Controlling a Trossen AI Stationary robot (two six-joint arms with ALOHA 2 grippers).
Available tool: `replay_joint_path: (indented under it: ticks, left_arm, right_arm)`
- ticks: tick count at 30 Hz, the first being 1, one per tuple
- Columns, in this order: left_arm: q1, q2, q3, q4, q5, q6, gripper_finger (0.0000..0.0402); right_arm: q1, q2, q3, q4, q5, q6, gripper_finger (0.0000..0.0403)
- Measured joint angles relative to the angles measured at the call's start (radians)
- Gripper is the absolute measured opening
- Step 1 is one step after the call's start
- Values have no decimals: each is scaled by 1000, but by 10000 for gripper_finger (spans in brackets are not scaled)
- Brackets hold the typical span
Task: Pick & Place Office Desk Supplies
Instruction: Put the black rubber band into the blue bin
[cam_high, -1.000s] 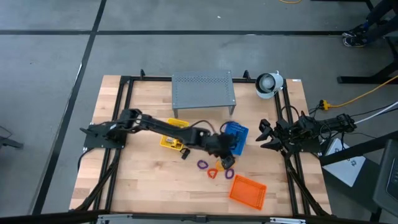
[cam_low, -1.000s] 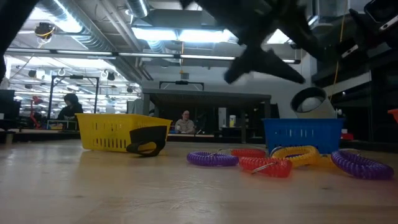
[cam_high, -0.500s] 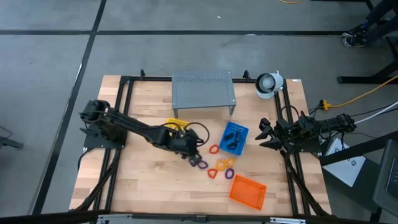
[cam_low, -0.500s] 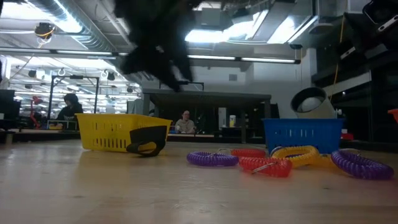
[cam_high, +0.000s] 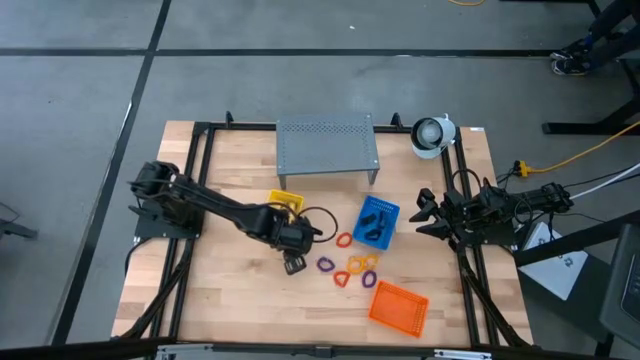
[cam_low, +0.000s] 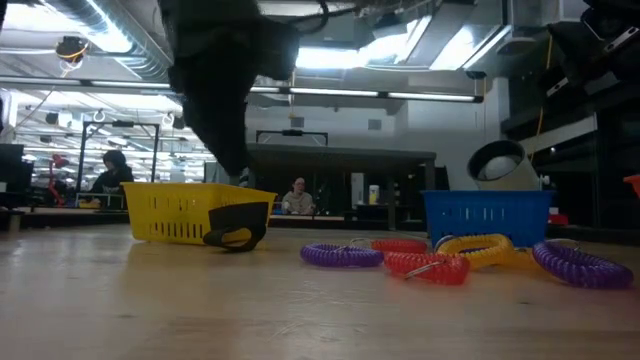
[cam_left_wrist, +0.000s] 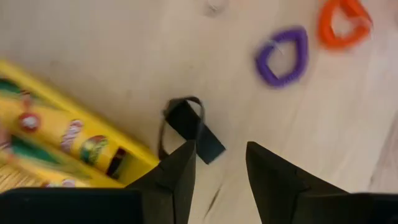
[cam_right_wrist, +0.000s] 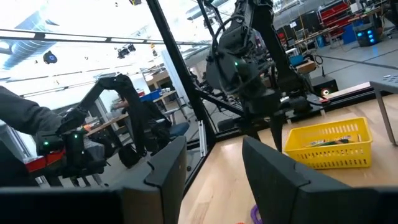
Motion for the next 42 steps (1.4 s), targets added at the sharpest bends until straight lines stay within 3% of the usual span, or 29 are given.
replay_joint_path:
  ticks: [7, 22, 30, 42]
  left_arm:
    - [-6, 36, 0, -25, 32, 125, 136]
    - [7, 54, 0, -31, -2, 162, 136]
    - [19, 91, 12, 40, 57, 157, 136]
    - [56, 91, 60, 18, 7, 205, 136]
  right_arm:
    - [0, 0, 0, -14, 0, 4, 160]
    - [0, 0, 0, -24, 0, 3, 160]
    - [0, 0, 0, -25, 0, 9, 160]
    - [0, 0, 0, -30, 18, 15, 160]
